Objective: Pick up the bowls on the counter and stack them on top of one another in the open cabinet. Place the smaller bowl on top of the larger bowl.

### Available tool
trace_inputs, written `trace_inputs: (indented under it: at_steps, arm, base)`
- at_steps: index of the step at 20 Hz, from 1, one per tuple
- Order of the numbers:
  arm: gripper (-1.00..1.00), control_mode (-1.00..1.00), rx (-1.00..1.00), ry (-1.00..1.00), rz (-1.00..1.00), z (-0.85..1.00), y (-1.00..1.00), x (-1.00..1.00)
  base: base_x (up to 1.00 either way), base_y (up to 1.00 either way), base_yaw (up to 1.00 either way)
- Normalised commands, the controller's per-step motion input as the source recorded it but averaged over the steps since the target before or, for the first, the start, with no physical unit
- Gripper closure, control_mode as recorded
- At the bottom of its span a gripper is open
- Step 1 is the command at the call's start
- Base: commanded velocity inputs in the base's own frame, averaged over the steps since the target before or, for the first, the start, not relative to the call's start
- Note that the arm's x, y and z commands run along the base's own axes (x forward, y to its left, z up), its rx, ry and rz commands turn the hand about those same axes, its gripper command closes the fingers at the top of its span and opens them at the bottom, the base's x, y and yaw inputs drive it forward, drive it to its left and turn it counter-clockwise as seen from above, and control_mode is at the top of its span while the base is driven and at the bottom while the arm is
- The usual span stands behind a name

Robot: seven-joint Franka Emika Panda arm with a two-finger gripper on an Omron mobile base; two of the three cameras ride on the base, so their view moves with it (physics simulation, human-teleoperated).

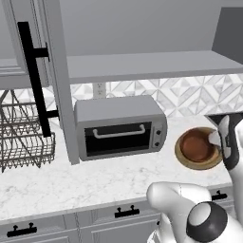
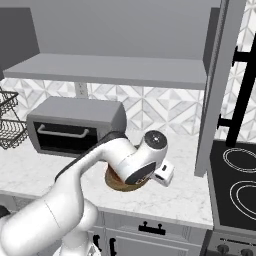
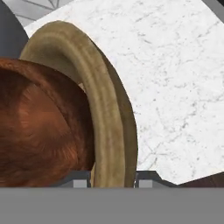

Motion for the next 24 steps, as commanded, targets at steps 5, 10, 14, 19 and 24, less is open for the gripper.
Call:
trace_inputs:
  at_steps: [5,10,14,19,24]
  arm:
    - [1.0,-1.0,0.0,-0.2,-0.1,1.0,0.34,-0.41]
    - [1.0,-1.0,0.04,-0.09,-0.07,1.0,0.2,-0.23]
    - [1.0,-1.0,0.16,0.1,-0.11,1.0,0.0,-0.38]
    - [1.0,-1.0,0.23,0.07,-0.04,1.0,0.0,-0.26]
    - [1.0,-1.0,0.39,0.0,0.0,1.0,0.17,-0.04]
  base:
    - [0.0,0.0,0.0]
    - [0.0,0.0,0.0]
    - [0.0,0.0,0.0]
    - [0.0,0.0,0.0]
    - [0.0,0.0,0.0]
